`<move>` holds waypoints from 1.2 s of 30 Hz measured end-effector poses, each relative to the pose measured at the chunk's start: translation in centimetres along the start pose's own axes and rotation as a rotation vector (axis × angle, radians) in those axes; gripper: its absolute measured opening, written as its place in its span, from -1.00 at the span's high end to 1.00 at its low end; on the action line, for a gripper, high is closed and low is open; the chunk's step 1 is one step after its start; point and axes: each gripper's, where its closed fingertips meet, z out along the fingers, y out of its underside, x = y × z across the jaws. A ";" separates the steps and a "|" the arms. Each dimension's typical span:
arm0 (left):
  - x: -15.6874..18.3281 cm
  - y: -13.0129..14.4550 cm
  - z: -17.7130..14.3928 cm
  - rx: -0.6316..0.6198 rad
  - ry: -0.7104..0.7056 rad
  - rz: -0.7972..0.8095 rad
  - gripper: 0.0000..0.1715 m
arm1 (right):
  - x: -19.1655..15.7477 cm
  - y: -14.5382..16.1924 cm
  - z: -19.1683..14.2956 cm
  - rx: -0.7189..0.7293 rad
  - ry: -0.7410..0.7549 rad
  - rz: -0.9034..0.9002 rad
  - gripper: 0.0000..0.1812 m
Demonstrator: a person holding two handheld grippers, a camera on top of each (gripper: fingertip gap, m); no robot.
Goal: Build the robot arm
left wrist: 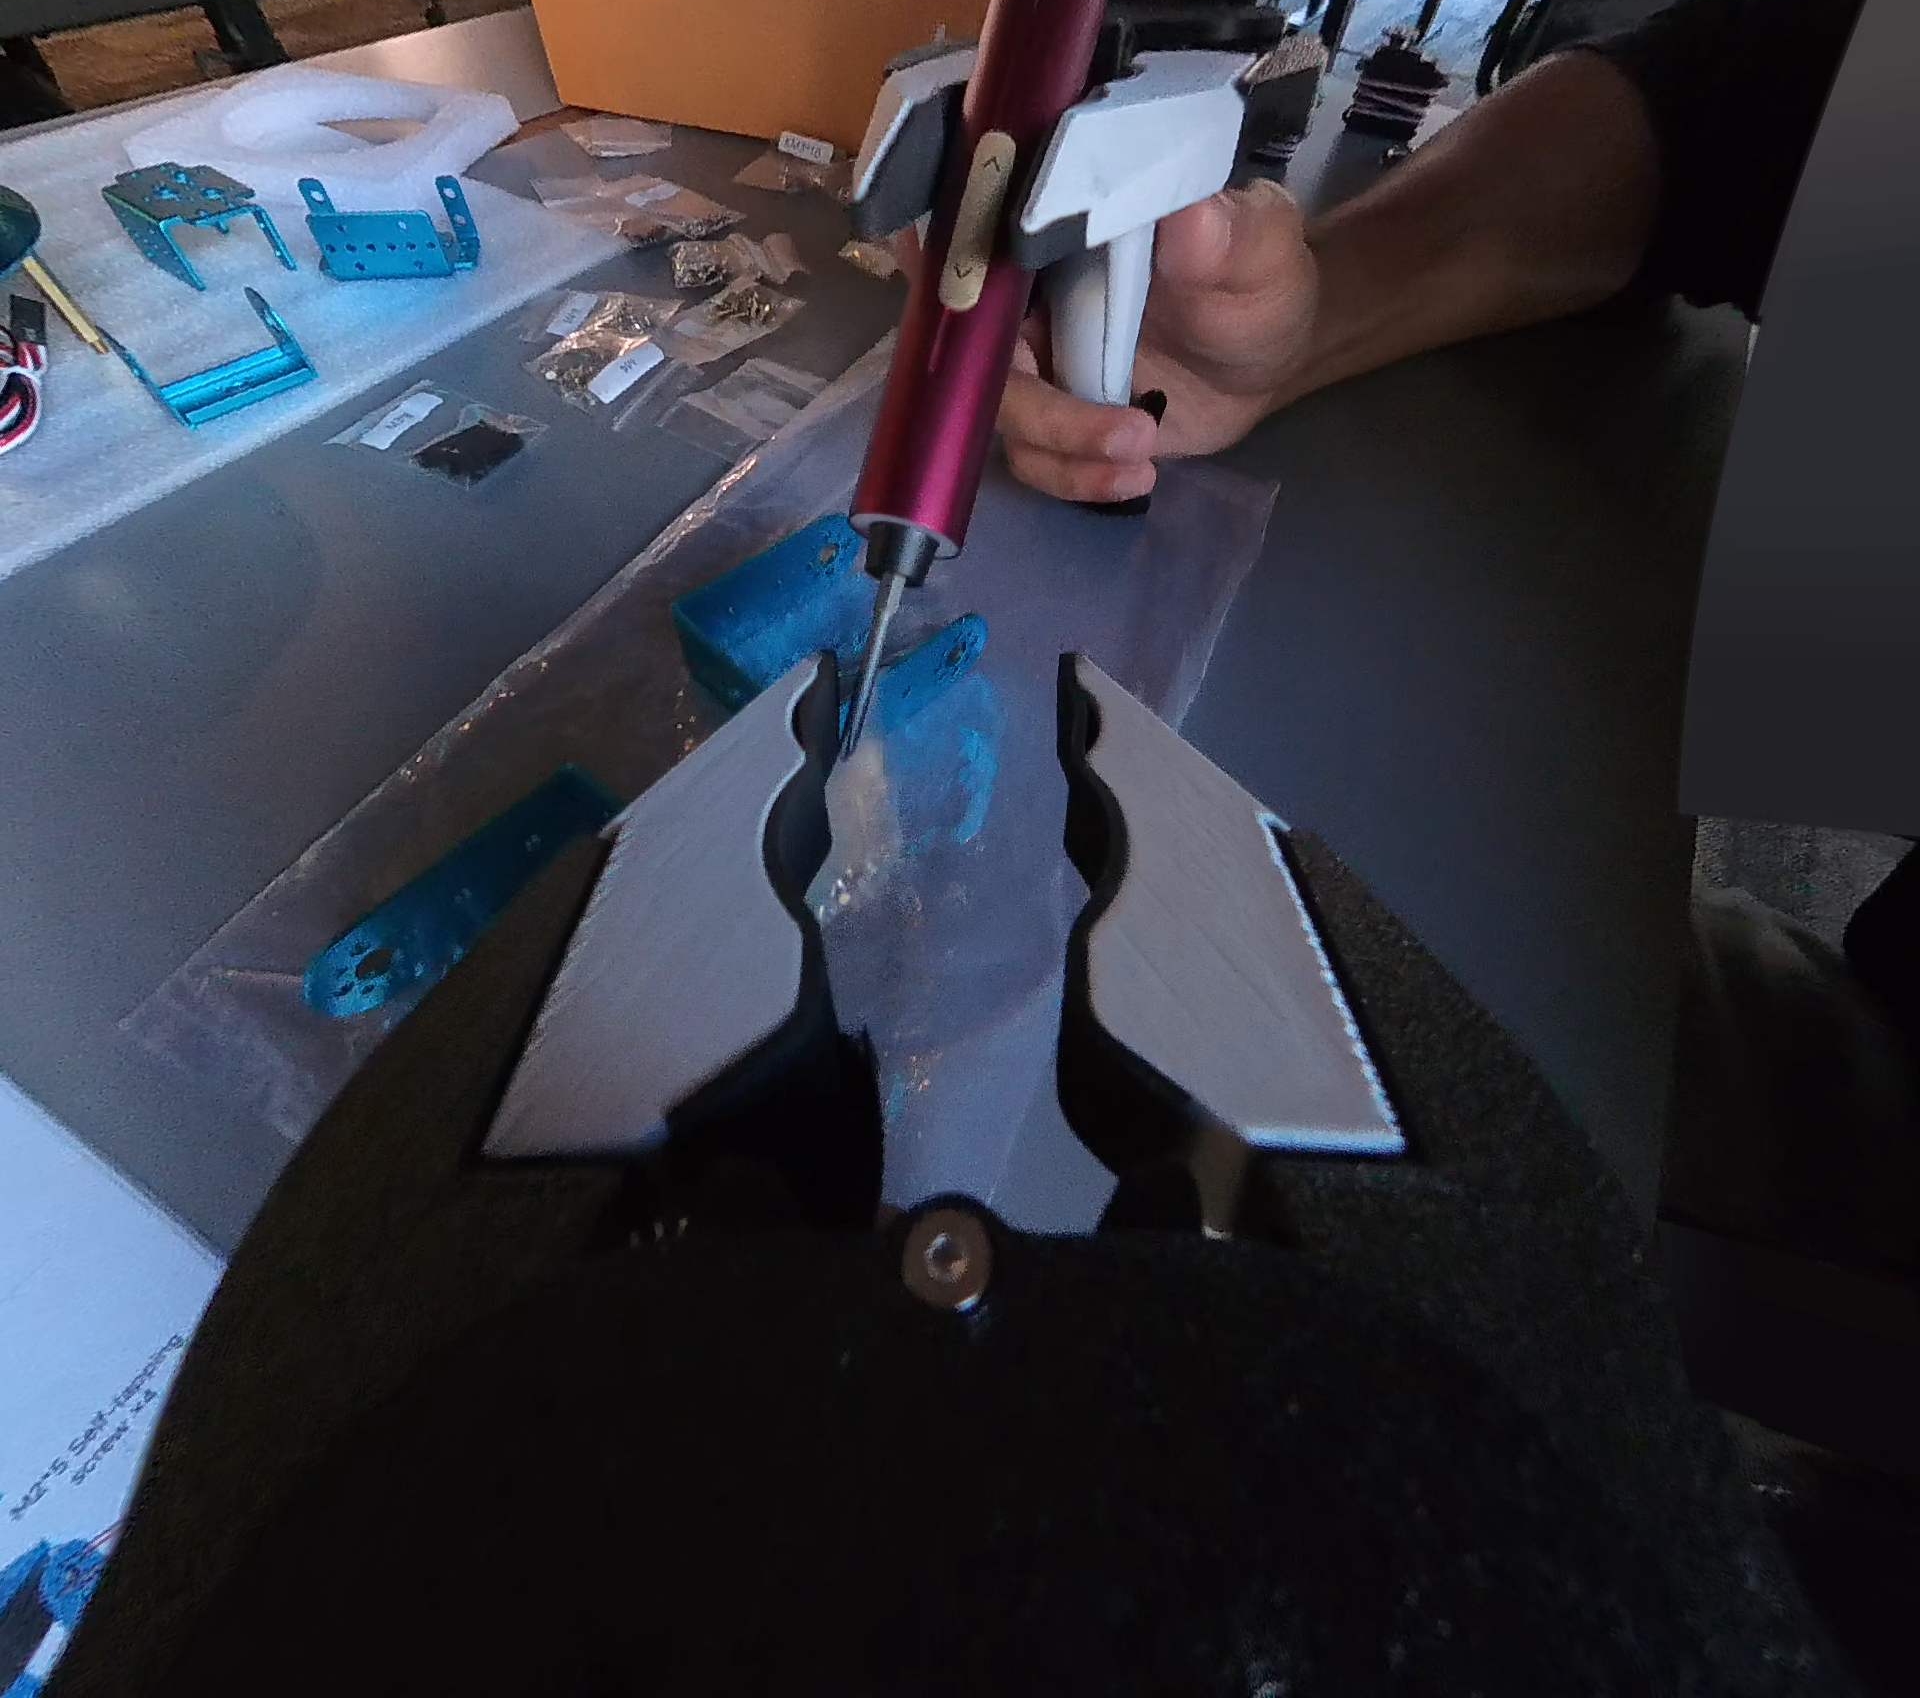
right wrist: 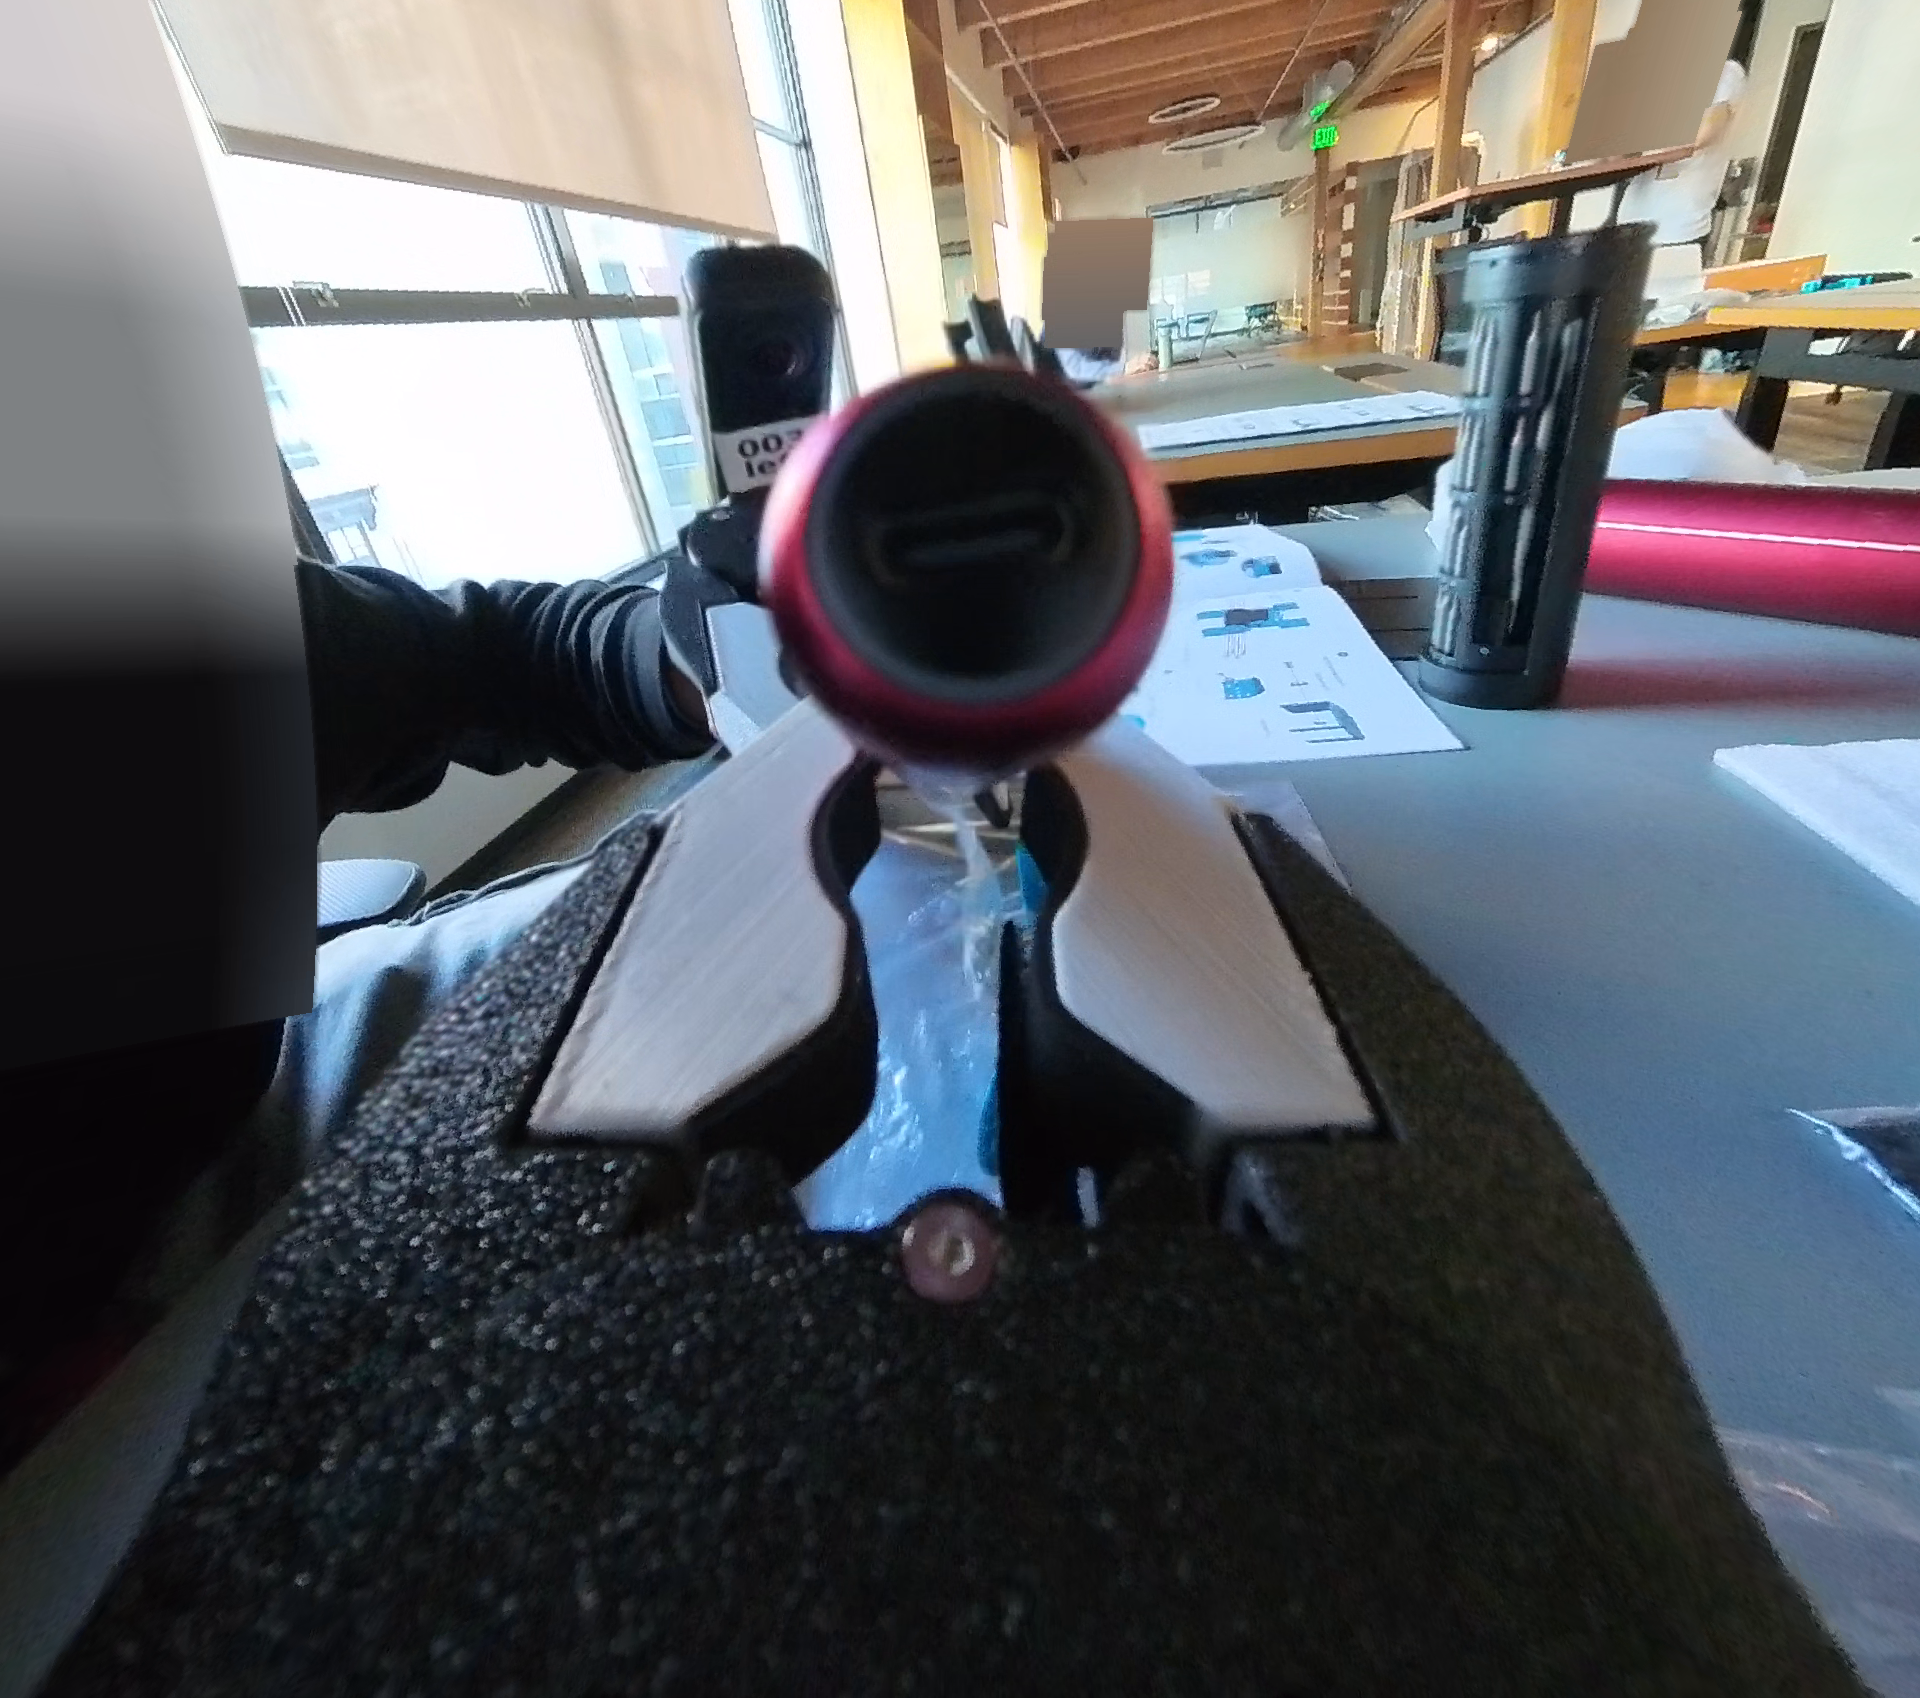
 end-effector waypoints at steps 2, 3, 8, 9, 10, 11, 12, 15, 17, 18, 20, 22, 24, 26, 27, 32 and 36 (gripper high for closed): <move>0.1 0.5 -0.1 -0.030 -0.009 0.014 0.51 | -0.1 0.4 0.2 -0.027 0.000 -0.006 0.77; 0.2 0.8 -0.2 -0.046 -0.015 0.019 0.51 | -0.1 0.6 0.3 -0.046 0.005 -0.010 0.77; -0.2 1.5 -0.6 -0.084 -0.051 0.054 0.51 | -0.7 1.5 0.7 -0.119 0.023 -0.082 0.77; -0.3 1.7 -0.8 -0.094 -0.053 0.050 0.51 | -0.7 1.5 0.7 -0.120 0.027 -0.087 0.77; -0.5 1.9 -0.9 -0.101 -0.060 0.047 0.51 | -0.7 1.6 0.6 -0.121 0.032 -0.088 0.77; -0.7 2.0 -1.0 -0.102 -0.067 0.045 0.51 | -0.6 1.6 0.6 -0.121 0.036 -0.088 0.77; -0.7 2.2 -1.2 -0.110 -0.070 0.051 0.51 | -0.6 1.5 0.6 -0.115 0.041 -0.086 0.77; -0.9 3.5 -2.4 -0.193 -0.091 0.139 0.51 | -0.5 1.4 0.4 -0.106 0.038 -0.075 0.77; -0.7 4.5 -3.4 -0.262 -0.081 0.190 0.51 | -0.8 1.0 0.3 -0.087 0.017 -0.073 0.77; -0.8 4.9 -4.0 -0.288 -0.086 0.216 0.52 | -1.0 1.0 0.3 -0.088 0.006 -0.071 0.77; -1.3 4.8 -5.1 -0.302 -0.119 0.275 0.54 | -1.5 1.3 0.4 -0.102 -0.020 -0.076 0.77; -1.0 4.8 -6.0 -0.309 -0.101 0.278 0.56 | -2.1 1.6 0.6 -0.118 -0.043 -0.093 0.77; -1.3 4.7 -7.1 -0.307 -0.129 0.288 0.55 | -2.5 1.7 0.7 -0.125 -0.053 -0.120 0.77; -1.3 5.0 -8.1 -0.308 -0.132 0.259 0.55 | -3.2 1.6 0.7 -0.116 -0.076 -0.143 0.77; -1.4 5.6 -8.5 -0.328 -0.139 0.247 0.56 | -3.5 1.6 0.8 -0.117 -0.082 -0.157 0.77; -1.6 7.6 -8.7 -0.361 -0.158 0.358 0.62 | -5.4 1.8 2.4 -0.167 -0.056 -0.293 0.77; -1.6 7.4 -7.4 -0.334 -0.073 0.371 0.65 | -6.9 3.7 4.2 -0.275 -0.039 -0.429 0.77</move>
